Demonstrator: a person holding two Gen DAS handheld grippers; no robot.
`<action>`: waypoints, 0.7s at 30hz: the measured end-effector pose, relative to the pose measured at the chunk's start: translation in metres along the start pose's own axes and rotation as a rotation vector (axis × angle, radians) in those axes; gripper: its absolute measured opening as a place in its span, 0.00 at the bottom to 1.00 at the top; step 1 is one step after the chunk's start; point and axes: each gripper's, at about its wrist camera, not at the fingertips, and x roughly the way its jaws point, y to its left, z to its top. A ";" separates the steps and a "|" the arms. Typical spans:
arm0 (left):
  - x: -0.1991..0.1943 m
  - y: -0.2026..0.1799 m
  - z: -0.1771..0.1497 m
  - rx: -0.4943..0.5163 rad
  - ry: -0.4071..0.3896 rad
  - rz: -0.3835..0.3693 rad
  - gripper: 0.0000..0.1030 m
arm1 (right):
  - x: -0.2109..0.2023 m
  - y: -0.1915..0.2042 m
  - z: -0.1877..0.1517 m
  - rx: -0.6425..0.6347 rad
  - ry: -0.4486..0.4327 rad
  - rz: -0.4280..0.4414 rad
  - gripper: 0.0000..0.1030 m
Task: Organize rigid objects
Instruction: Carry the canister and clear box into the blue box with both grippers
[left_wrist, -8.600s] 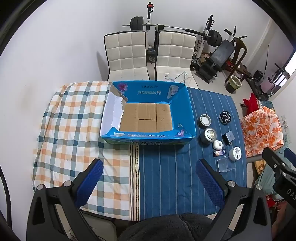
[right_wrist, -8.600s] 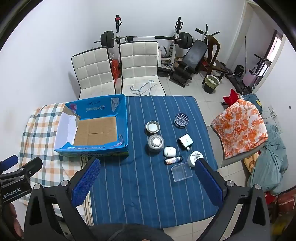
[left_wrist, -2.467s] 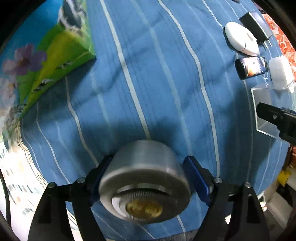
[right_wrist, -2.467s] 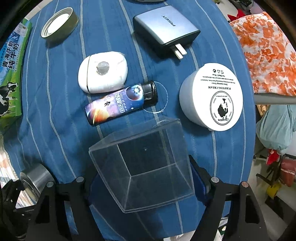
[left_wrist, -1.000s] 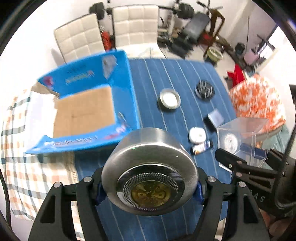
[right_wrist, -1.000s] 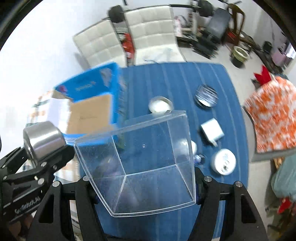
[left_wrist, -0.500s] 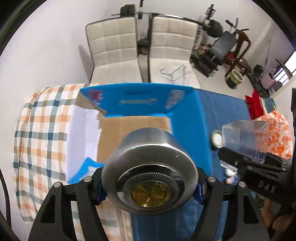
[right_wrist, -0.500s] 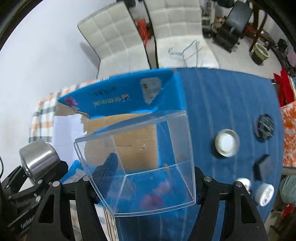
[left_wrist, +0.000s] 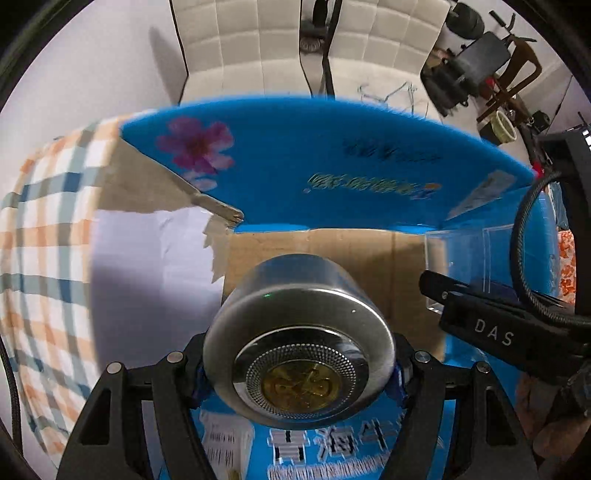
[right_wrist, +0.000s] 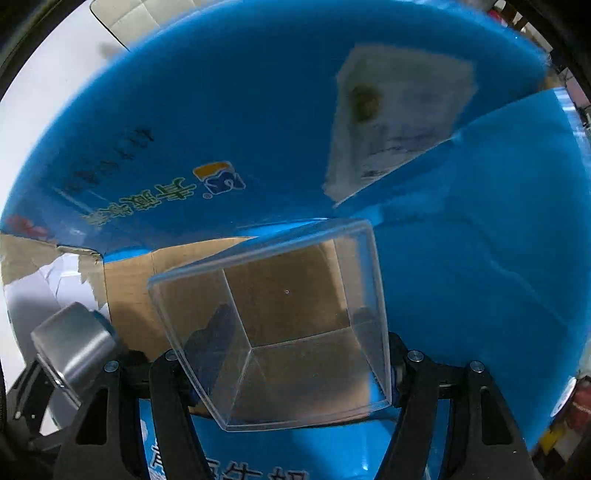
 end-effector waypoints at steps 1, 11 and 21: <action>0.004 0.002 -0.002 0.000 0.012 -0.005 0.67 | 0.004 0.001 0.002 0.008 0.012 0.001 0.69; 0.004 0.012 -0.013 0.015 0.118 -0.122 0.67 | 0.021 0.015 0.019 0.026 0.048 -0.034 0.81; -0.029 0.012 -0.024 0.067 0.165 -0.137 0.67 | 0.033 0.026 0.029 0.003 0.063 -0.067 0.84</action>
